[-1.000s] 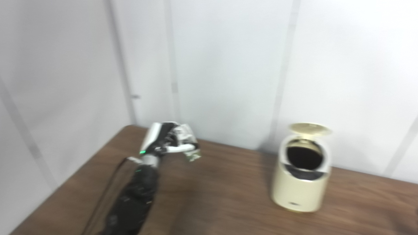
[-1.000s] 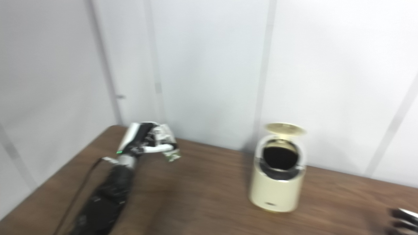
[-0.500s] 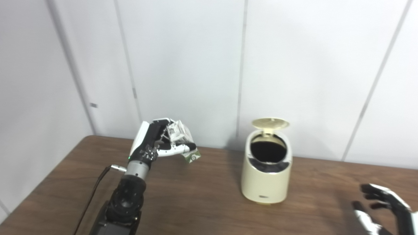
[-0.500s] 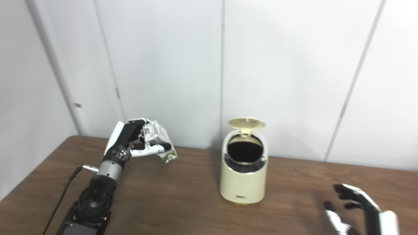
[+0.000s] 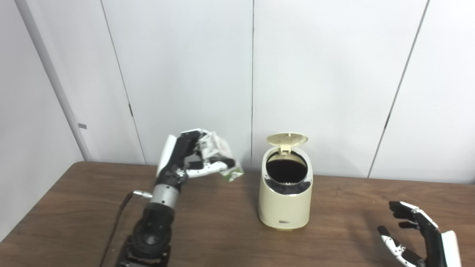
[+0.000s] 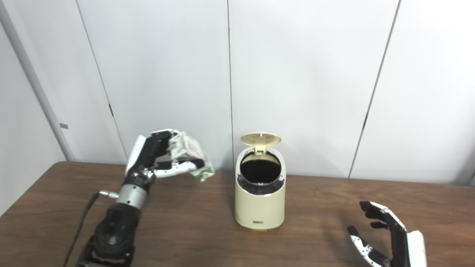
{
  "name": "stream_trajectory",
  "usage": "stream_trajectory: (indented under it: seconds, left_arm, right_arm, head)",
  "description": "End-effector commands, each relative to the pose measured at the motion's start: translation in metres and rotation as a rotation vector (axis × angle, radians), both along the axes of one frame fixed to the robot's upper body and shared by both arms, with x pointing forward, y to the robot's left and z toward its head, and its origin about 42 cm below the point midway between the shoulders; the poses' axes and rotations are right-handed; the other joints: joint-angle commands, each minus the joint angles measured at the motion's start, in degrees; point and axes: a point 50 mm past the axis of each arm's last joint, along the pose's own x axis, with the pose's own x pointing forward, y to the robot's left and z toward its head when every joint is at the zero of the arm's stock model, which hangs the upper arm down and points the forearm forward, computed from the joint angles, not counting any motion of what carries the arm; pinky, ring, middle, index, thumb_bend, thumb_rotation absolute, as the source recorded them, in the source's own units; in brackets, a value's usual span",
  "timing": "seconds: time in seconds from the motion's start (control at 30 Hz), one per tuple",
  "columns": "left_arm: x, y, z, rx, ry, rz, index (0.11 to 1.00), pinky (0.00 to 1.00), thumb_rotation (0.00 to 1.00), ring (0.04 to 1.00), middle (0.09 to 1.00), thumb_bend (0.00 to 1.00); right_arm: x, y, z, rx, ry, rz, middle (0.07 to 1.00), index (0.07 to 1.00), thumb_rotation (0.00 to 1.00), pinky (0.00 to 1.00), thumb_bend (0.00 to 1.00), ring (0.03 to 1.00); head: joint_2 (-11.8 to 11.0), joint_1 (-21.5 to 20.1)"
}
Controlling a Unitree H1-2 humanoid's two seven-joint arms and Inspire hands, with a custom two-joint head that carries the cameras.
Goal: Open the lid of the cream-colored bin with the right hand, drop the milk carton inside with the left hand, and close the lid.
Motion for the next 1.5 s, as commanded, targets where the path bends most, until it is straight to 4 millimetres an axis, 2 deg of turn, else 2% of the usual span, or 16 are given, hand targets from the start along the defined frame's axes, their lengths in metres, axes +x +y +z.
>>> stream_trajectory:
  seconds: [0.0, 0.07, 0.17, 0.3, 0.4, 0.47, 0.57, 0.7, 0.83, 0.9, 1.13, 1.33, 1.47]
  left_arm:
    - [0.000, -0.016, 0.048, -0.012, -0.204, -0.065, 0.463, 0.40, 0.00, 0.480, 0.494, 0.50]
    - [-0.001, -0.025, 0.053, -0.030, -0.226, -0.087, 0.464, 0.39, 0.00, 0.476, 0.493, 0.50]
    - [-0.001, -0.037, 0.057, -0.056, -0.243, -0.101, 0.468, 0.38, 0.00, 0.469, 0.491, 0.50]
    - [-0.002, -0.055, 0.059, -0.093, -0.261, -0.142, 0.464, 0.39, 0.00, 0.478, 0.493, 0.50]
    - [0.000, -0.067, 0.057, -0.136, -0.264, -0.157, 0.462, 0.40, 0.00, 0.482, 0.492, 0.50]
    - [0.002, -0.075, 0.055, -0.153, -0.268, -0.154, 0.460, 0.39, 0.00, 0.483, 0.492, 0.50]
    - [0.007, -0.084, 0.049, -0.136, -0.286, -0.147, 0.459, 0.38, 0.00, 0.479, 0.494, 0.50]
    - [0.013, -0.092, 0.039, -0.119, -0.294, -0.140, 0.466, 0.37, 0.00, 0.469, 0.491, 0.50]
    - [0.017, -0.097, 0.031, -0.101, -0.299, -0.126, 0.468, 0.39, 0.00, 0.476, 0.483, 0.50]
    - [0.019, -0.099, 0.027, -0.085, -0.305, -0.116, 0.468, 0.41, 0.00, 0.483, 0.478, 0.50]
    - [0.024, -0.104, 0.016, -0.029, -0.365, -0.094, 0.472, 0.40, 0.00, 0.478, 0.476, 0.50]
    - [0.026, -0.108, 0.009, 0.011, -0.432, -0.071, 0.470, 0.40, 0.00, 0.475, 0.475, 0.50]
    - [0.027, -0.109, 0.006, 0.050, -0.466, -0.052, 0.471, 0.40, 0.00, 0.477, 0.477, 0.50]
  right_arm:
    - [-0.005, 0.010, -0.023, 0.067, 0.042, -0.006, 0.693, 0.702, 0.08, 0.59, 0.22, 0.680]
    - [-0.002, 0.010, -0.025, 0.076, 0.044, -0.009, 0.692, 0.705, 0.03, 0.59, 0.23, 0.677]
    - [0.001, 0.011, -0.028, 0.060, 0.046, -0.012, 0.691, 0.704, 0.05, 0.57, 0.23, 0.666]
    - [0.005, 0.011, -0.032, 0.051, 0.044, -0.012, 0.683, 0.702, 0.18, 0.54, 0.22, 0.643]
    - [0.007, 0.012, -0.035, 0.071, 0.045, -0.016, 0.669, 0.695, 0.21, 0.52, 0.23, 0.628]
    - [0.008, 0.013, -0.037, 0.068, 0.046, -0.021, 0.667, 0.695, 0.32, 0.53, 0.25, 0.628]
    - [0.009, 0.013, -0.040, 0.067, 0.045, -0.019, 0.665, 0.700, 0.41, 0.52, 0.26, 0.624]
    - [0.009, 0.015, -0.043, 0.072, 0.034, -0.013, 0.673, 0.706, 0.44, 0.53, 0.27, 0.630]
    - [0.008, 0.016, -0.043, 0.073, 0.034, -0.009, 0.680, 0.708, 0.47, 0.53, 0.27, 0.637]
    - [0.007, 0.017, -0.043, 0.078, 0.040, -0.009, 0.685, 0.712, 0.47, 0.54, 0.27, 0.644]
    - [0.006, 0.019, -0.042, 0.075, 0.041, -0.011, 0.690, 0.710, 0.35, 0.55, 0.26, 0.647]
    - [0.005, 0.020, -0.040, 0.067, 0.045, -0.015, 0.689, 0.711, 0.37, 0.55, 0.26, 0.648]
    - [0.005, 0.020, -0.040, 0.074, 0.040, -0.016, 0.691, 0.712, 0.33, 0.56, 0.25, 0.650]
  head:
    - [-0.3, -0.2]
    - [-0.4, -0.5]
    - [-0.6, -1.3]
    - [-0.8, -2.1]
    - [-0.9, -2.6]
    - [-1.0, -3.0]
    - [-1.0, -3.3]
    - [-0.9, -3.7]
    - [-0.7, -3.9]
    - [-0.6, -4.0]
    - [-0.4, -4.2]
    - [-0.2, -4.5]
    - [0.0, -4.6]
